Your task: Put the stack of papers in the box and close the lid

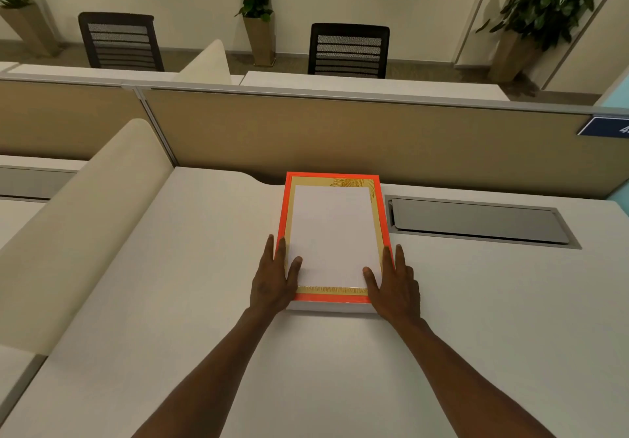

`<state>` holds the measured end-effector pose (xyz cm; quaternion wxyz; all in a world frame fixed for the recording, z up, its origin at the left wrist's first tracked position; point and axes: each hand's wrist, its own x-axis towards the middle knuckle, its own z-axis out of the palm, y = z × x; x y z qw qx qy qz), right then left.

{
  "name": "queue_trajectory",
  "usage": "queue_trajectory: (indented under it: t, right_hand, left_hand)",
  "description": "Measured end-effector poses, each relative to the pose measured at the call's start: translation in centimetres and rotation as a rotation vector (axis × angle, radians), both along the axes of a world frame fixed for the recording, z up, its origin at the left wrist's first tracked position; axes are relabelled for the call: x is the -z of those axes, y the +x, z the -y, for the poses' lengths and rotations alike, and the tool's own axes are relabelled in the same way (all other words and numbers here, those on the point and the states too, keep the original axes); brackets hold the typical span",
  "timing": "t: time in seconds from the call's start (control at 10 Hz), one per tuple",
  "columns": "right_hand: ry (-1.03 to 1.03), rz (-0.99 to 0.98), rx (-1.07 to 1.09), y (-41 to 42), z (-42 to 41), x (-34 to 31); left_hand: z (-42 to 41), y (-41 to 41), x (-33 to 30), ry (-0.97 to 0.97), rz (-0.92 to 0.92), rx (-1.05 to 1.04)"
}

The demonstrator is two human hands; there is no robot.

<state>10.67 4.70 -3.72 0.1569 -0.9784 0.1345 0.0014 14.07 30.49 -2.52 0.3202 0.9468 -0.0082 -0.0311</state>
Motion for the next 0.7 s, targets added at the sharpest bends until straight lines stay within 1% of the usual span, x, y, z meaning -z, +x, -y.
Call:
queue_trajectory:
  t: [0.1,0.2,0.4,0.5,0.6,0.7]
  right_hand:
    - [0.064,0.019,0.055,-0.7,-0.2,0.1]
    - [0.122,0.037,0.074,-1.4,-0.7,0.0]
    - [0.132,0.024,0.068,-1.5,-0.9,-0.4]
    - [0.115,0.001,0.060,-1.8,-1.0,-0.5]
    - [0.019,-0.012,0.093,-1.7,-0.6,-1.0]
    - [-0.060,0.028,0.108,-0.7,-0.3,-2.6]
  left_hand:
    - [0.2,-1.0,0.3,-0.031,-0.021,-0.014]
    - [-0.2,-1.8,0.6,-0.072,-0.007,0.019]
    - [-0.5,-1.7,0.4,-0.089,-0.010,0.014]
    - [-0.5,-1.9,0.3,-0.082,-0.035,0.012]
    - [-0.7,-1.6,0.1,-0.016,-0.043,0.018]
    - [-0.8,-0.9,-1.3,0.074,0.028,0.021]
